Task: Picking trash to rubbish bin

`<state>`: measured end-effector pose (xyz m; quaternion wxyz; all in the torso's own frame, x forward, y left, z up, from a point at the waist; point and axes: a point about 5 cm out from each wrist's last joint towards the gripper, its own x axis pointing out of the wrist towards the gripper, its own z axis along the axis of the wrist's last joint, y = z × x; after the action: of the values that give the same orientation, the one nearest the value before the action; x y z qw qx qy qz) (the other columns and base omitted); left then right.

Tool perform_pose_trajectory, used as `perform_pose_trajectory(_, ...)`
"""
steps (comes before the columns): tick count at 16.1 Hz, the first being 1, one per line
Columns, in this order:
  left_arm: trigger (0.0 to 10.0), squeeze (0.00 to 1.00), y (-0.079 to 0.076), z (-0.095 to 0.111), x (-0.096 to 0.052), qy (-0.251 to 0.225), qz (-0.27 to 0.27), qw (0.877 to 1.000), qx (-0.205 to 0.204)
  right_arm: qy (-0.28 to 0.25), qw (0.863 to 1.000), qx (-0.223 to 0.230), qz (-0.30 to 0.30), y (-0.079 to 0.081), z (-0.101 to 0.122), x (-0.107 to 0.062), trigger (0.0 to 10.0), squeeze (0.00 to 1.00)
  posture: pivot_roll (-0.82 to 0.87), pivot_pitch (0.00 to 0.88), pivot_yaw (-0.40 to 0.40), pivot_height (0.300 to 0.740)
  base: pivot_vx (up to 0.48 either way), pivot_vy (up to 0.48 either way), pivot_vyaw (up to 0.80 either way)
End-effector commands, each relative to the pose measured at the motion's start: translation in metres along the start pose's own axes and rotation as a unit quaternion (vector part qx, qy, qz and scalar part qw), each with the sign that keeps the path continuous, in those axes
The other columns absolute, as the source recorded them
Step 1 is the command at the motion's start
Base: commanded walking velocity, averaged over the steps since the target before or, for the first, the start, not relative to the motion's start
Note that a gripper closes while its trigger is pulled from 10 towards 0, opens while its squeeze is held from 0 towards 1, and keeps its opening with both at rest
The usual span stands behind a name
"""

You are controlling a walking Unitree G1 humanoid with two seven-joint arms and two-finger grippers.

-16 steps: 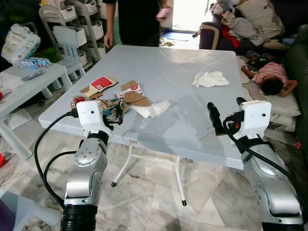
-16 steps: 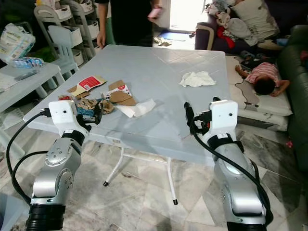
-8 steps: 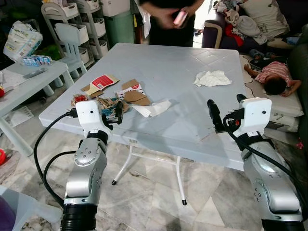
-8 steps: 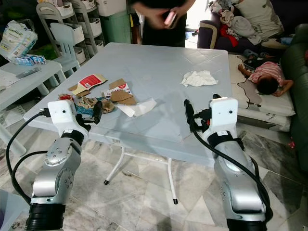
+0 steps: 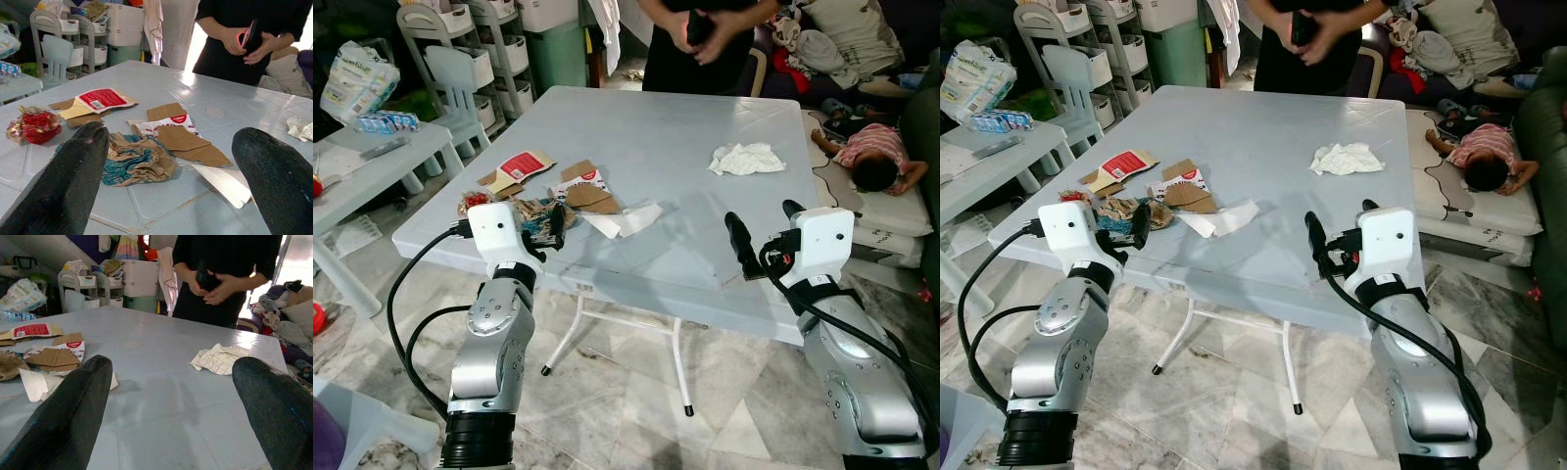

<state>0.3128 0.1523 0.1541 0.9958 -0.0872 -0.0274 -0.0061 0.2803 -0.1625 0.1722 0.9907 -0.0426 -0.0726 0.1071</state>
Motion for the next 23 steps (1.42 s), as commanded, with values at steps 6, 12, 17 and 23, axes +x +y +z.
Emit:
perform_pose_trajectory(6, 10.0, 0.00, 0.012, -0.002, 0.000, 0.009, 0.026, 0.999, 0.016, -0.006, 1.000, 0.000, 0.030, 0.011, 0.002, -0.002, 10.0, 0.00, -0.07, 0.012, 0.020, 0.740, 0.000, 0.000, 0.53)
perform_pose_trajectory(12, 10.0, 0.00, 0.017, -0.003, 0.002, 0.014, 0.032, 0.999, 0.018, -0.007, 1.000, 0.006, 0.028, 0.010, 0.002, -0.003, 10.0, 0.00, -0.07, 0.015, 0.023, 0.740, 0.000, 0.000, 0.23)
perform_pose_trajectory(17, 10.0, 0.00, 0.020, -0.001, 0.006, 0.010, 0.034, 0.999, 0.021, -0.009, 0.999, 0.007, 0.033, 0.013, 0.003, -0.004, 10.0, 0.00, -0.07, 0.016, 0.027, 0.740, 0.000, 0.000, 0.00)
perform_pose_trajectory(23, 10.0, 0.00, 0.020, -0.013, 0.020, 0.037, 0.021, 0.999, 0.011, -0.010, 0.999, 0.008, 0.049, 0.016, 0.007, -0.009, 10.0, 0.00, -0.11, 0.037, 0.027, 0.740, 0.000, 0.000, 0.00)
